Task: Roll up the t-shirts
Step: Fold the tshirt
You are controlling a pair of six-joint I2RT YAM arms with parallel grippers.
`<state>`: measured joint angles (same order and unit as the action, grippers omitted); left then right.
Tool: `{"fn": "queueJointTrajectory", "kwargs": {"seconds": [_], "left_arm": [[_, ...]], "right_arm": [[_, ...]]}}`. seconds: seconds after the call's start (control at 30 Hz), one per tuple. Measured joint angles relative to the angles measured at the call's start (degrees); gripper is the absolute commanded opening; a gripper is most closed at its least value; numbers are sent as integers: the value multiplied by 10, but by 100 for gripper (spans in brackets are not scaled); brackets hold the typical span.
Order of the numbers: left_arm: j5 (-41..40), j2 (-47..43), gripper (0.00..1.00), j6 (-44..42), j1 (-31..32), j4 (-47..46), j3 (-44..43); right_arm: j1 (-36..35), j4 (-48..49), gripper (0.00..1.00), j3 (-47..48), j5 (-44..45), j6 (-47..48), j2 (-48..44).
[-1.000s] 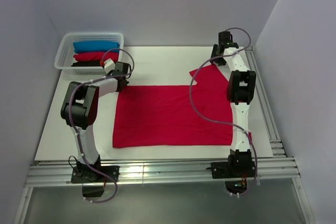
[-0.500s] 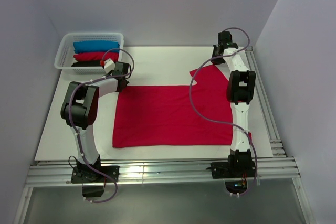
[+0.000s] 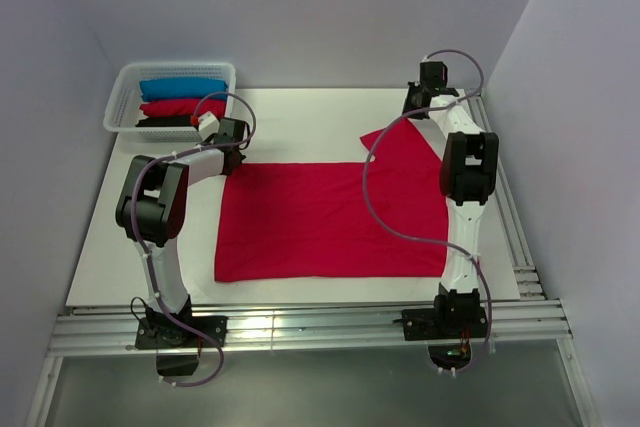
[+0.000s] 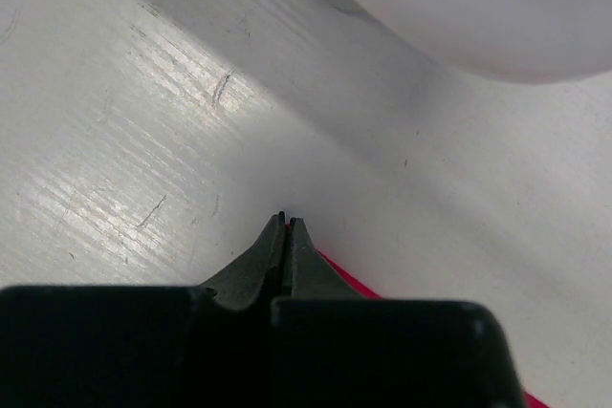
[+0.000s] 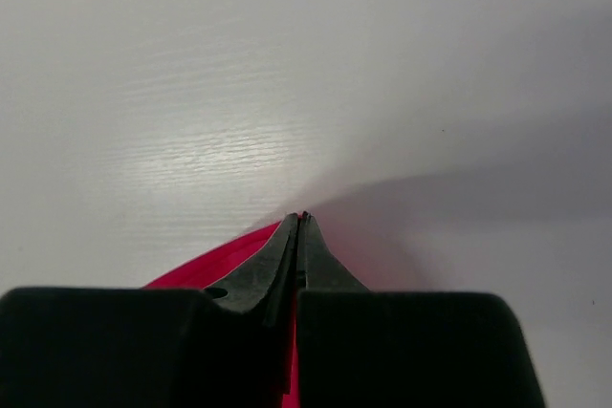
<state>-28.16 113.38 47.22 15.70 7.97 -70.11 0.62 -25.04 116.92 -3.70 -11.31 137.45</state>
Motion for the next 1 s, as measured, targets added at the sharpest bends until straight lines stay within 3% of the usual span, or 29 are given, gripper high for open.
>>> {"fn": "queueJointTrajectory", "kwargs": {"seconds": [0.3,1.0], "left_arm": [[1,-12,0,0,2,0,13],[-17,-103,0,8,18,10,77]], "right_arm": [[0,75,0,-80,-49,-23,-88],[37,149,0,-261,-129,-117,-164]]}}
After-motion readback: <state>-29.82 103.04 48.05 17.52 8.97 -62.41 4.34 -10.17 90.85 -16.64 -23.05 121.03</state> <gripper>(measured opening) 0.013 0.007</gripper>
